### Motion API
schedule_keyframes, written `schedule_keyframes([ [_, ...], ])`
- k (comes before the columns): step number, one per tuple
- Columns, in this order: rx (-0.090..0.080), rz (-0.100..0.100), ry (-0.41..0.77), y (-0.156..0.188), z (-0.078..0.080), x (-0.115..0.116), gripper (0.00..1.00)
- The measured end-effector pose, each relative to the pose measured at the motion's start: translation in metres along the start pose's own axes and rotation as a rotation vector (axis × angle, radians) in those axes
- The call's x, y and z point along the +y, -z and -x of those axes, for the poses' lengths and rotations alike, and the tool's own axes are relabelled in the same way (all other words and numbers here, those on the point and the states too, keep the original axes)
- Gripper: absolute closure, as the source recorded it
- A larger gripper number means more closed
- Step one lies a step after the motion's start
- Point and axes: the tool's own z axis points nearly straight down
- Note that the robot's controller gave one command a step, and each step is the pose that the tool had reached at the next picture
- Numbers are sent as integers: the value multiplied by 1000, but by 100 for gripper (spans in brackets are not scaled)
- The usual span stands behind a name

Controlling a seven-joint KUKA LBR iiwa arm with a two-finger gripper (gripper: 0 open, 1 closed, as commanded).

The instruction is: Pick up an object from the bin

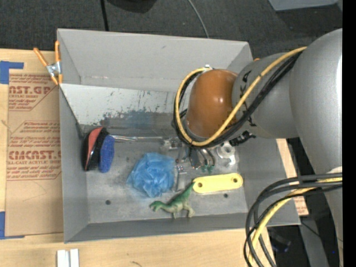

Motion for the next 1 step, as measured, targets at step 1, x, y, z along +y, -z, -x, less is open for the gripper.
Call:
schedule_keyframes([
  [1, -8, -3, 76, -16, 8, 16, 0],
])
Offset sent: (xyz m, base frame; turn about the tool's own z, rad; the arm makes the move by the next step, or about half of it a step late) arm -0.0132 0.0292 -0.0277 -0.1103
